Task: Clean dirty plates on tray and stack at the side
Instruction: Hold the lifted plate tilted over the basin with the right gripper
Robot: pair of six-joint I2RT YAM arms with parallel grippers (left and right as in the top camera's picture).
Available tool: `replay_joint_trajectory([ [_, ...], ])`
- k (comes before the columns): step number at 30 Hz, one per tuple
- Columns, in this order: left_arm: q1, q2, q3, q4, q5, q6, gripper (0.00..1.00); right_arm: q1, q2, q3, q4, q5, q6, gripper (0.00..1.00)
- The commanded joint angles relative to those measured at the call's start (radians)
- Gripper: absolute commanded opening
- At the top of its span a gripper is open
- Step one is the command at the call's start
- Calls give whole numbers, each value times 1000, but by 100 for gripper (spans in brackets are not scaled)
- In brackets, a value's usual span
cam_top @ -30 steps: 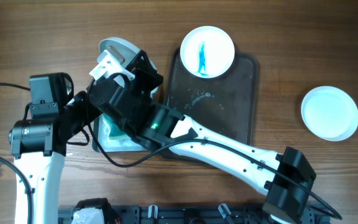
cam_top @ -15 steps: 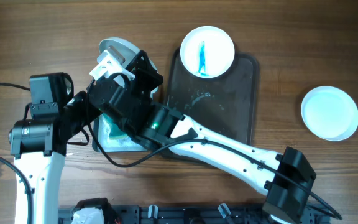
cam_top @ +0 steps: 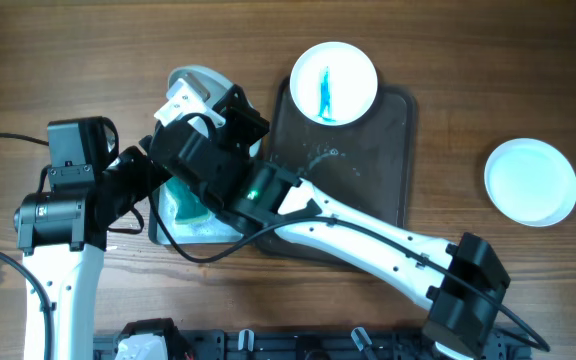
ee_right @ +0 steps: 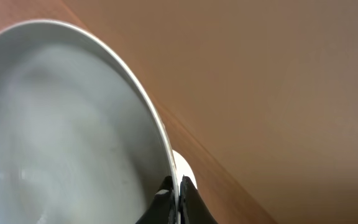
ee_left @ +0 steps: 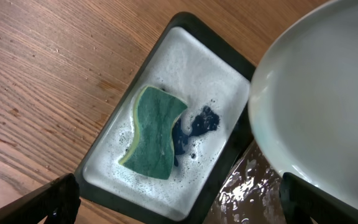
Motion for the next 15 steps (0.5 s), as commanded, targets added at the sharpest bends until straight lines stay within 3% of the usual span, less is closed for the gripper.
replay_joint_trajectory([
  [1, 6, -4, 18, -1, 8, 5, 100, -14, 0, 20, 37, 68, 130, 4],
  [3, 6, -4, 18, -1, 8, 5, 100, -11, -6, 20, -7, -120, 35, 4],
  [4, 6, -3, 18, -1, 8, 5, 100, -10, -6, 20, -19, -112, -5, 4],
  [5, 6, -4, 18, -1, 8, 5, 100, -10, -5, 20, -8, -23, 15, 4],
  [6, 6, -4, 18, -1, 8, 5, 100, -18, -3, 20, 8, 50, 125, 4],
  [9, 6, -3, 18, -1, 8, 5, 100, -22, -6, 20, -40, -156, 134, 4],
  [12, 6, -4, 18, -1, 8, 4, 100, -56, -6, 20, -116, -150, 374, 4],
  [15, 6, -4, 18, -1, 8, 5, 100, -129, -6, 20, -216, -347, 631, 4],
])
